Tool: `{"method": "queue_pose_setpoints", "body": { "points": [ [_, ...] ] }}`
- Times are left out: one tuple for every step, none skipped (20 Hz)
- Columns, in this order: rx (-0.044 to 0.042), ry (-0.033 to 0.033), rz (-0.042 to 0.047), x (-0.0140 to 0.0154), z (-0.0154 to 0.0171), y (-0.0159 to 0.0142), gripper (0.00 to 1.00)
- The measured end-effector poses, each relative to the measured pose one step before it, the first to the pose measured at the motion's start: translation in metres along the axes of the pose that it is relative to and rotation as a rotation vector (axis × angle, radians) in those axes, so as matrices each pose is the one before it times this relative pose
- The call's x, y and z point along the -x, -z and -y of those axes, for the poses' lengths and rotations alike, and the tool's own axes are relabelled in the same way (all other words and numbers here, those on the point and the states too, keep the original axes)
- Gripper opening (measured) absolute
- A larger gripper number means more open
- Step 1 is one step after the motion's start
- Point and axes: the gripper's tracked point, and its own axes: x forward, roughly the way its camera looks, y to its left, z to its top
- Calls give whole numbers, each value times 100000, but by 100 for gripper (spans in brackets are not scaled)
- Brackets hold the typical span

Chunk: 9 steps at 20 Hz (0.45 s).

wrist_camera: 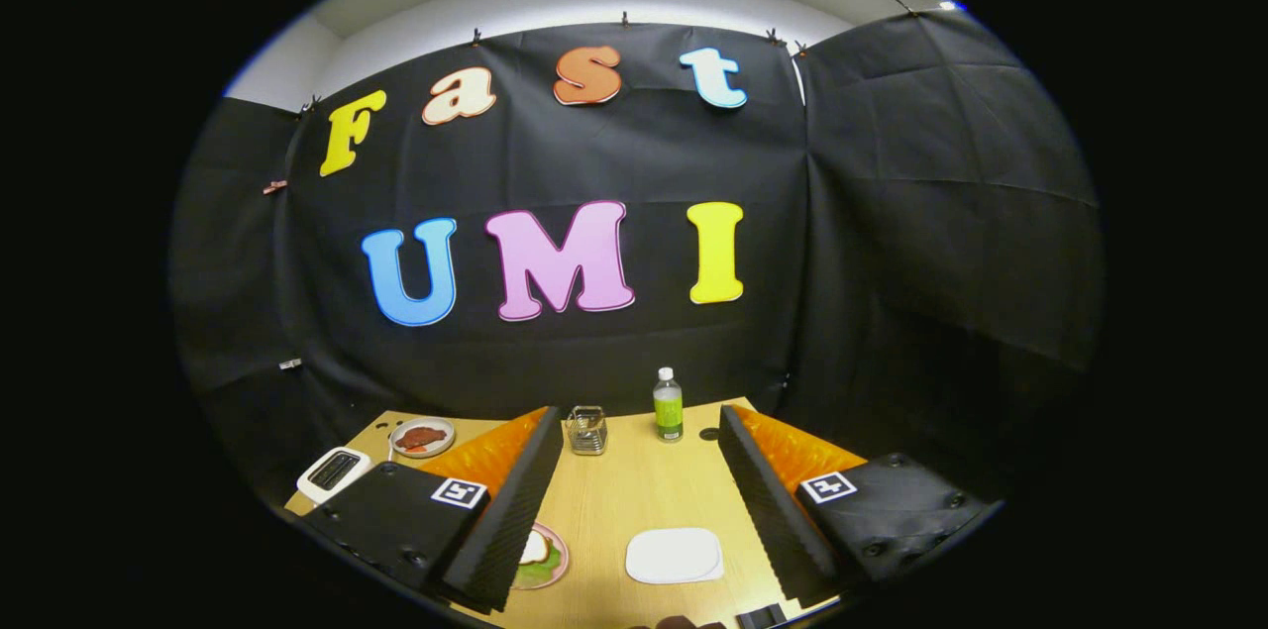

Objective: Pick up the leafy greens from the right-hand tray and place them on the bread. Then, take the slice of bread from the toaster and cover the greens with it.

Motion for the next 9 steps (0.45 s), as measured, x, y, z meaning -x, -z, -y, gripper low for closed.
{"method": "queue_pose_setpoints", "body": {
  "points": [
    [-387, 1461, -45, 275, 448, 64, 99],
    [-571, 692, 63, 209, 154, -38, 99],
    [-553, 573, 466, 212, 78, -174, 99],
    [-353, 460, 226, -58, 103, -113, 99],
    [-29, 157, 323, 103, 24, -104, 99],
    [234, -140, 161, 197, -67, -32, 99],
    [386, -229, -9, 75, -197, 54, 99],
    [438, -525, -269, 75, -270, 49, 99],
    [204, -548, -282, 85, -262, 76, 99]
  ]
}}
